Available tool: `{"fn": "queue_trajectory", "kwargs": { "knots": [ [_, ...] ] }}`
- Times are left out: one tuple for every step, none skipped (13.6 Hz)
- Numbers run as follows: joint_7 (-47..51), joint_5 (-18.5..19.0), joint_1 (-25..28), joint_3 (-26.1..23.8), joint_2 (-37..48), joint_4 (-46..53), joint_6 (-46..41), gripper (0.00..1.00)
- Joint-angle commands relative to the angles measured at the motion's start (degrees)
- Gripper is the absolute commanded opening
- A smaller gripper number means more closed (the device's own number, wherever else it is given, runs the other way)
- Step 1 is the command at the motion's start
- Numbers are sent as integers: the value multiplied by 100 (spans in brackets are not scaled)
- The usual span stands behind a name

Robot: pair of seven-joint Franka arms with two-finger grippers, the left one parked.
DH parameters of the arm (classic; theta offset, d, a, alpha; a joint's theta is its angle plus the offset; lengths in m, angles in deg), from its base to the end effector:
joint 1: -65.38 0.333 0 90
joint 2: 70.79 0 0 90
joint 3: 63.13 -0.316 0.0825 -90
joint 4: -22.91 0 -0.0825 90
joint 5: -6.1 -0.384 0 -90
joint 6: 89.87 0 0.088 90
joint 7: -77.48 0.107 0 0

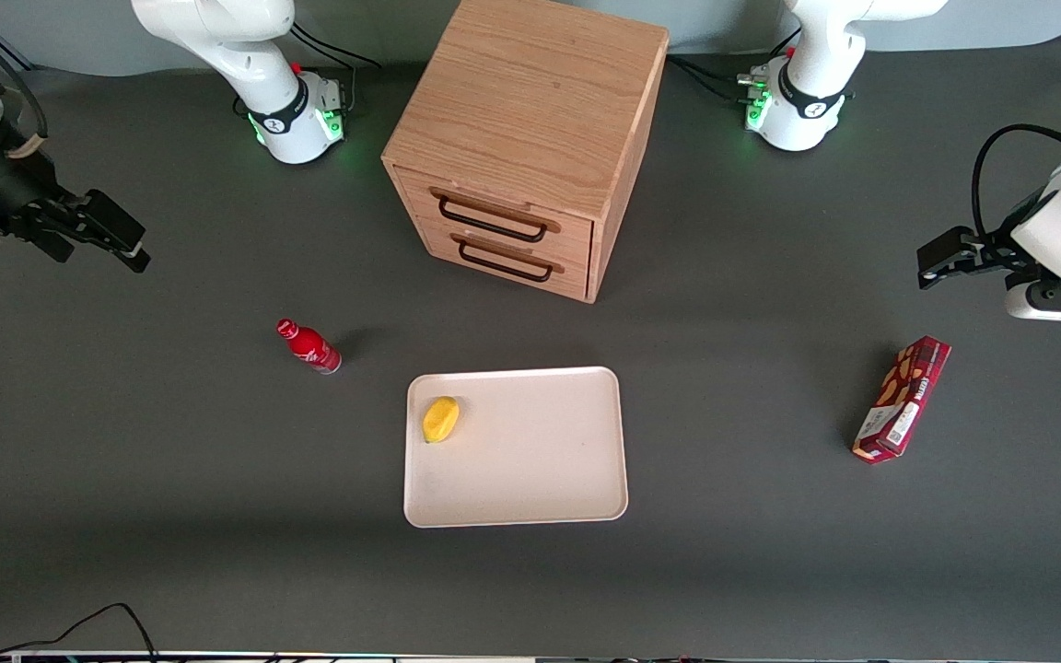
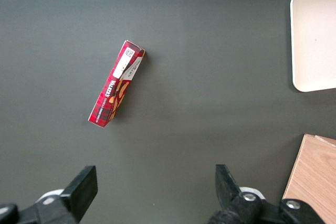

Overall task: Place coke bottle on tray
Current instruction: 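Move the right gripper down over the red Coca-Cola bottle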

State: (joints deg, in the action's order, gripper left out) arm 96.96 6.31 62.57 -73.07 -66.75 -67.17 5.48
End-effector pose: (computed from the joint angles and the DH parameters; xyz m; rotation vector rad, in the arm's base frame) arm 0.5373 0.0708 0.6709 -3.0919 0.3336 -0.2505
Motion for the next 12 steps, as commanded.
{"fn": "queue_trajectory", "kwargs": {
  "knots": [
    [-119,-91,-35,-52,-132,333,-271,100],
    [-67,-100,-35,-70,-149,369,-307,100],
    [-23,-100,-35,-70,-150,360,-316,100],
    [-40,-100,-18,-79,-150,351,-316,100],
    [-32,-100,-9,-79,-158,334,-316,100],
    [-32,-100,-9,-79,-150,264,-316,100],
    [-32,-100,-9,-79,-158,124,-316,100],
    [-49,-100,-9,-79,-193,-8,-299,100],
    [-49,-100,-9,-79,-237,-148,-229,100],
    [-58,-109,-9,-79,-351,-237,-159,100],
    [-58,-109,0,-87,-386,-438,68,100],
    [-49,-117,0,-87,-369,-805,401,100]
  ]
}}
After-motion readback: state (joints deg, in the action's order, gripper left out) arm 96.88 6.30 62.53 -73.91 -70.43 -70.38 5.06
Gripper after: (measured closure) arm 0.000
